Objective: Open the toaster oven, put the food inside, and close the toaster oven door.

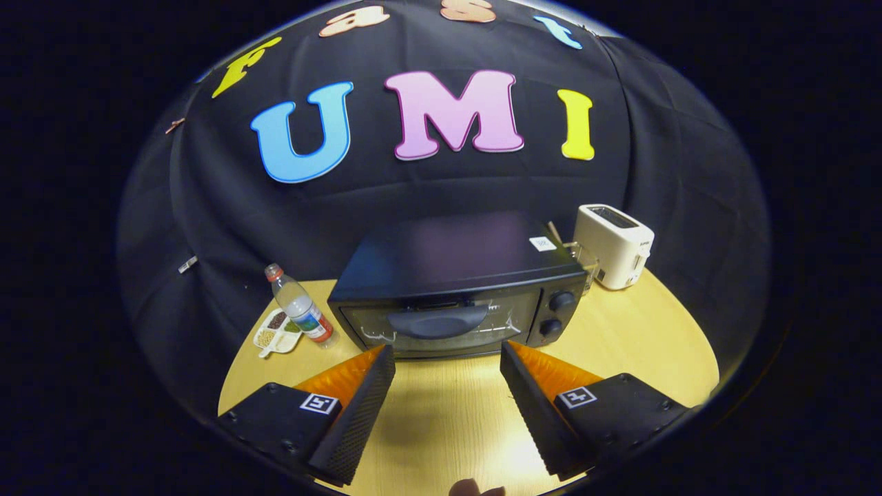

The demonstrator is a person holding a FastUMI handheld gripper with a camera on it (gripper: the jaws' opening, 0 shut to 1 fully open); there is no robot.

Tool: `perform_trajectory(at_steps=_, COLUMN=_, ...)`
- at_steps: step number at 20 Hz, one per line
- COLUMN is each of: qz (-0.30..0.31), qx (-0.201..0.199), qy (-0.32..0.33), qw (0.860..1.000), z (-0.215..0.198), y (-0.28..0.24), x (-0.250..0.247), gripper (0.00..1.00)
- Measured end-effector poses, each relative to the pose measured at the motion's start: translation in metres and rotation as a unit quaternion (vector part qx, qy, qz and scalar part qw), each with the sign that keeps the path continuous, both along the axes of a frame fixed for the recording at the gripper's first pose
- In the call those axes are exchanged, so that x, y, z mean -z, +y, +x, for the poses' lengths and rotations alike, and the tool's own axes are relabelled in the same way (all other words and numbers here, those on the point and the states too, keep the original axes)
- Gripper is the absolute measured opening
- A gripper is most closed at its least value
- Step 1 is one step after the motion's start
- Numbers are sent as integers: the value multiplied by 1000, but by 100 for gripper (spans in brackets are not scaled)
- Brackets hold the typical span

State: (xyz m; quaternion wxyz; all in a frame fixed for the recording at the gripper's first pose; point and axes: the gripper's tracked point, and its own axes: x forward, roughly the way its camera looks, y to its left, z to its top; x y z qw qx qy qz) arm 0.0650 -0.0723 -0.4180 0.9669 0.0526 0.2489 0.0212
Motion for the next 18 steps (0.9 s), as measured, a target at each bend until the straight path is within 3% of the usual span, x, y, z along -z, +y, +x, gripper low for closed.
perform_trajectory(at_steps=9, qz=-11, qx=10, qy=-132, qw=991, z=-44, y=-48, x=-149, gripper=99)
perform_trajectory(at_steps=18, qz=-57, qx=14, qy=-225, qw=973, z=-95, y=-91, x=-240, gripper=99)
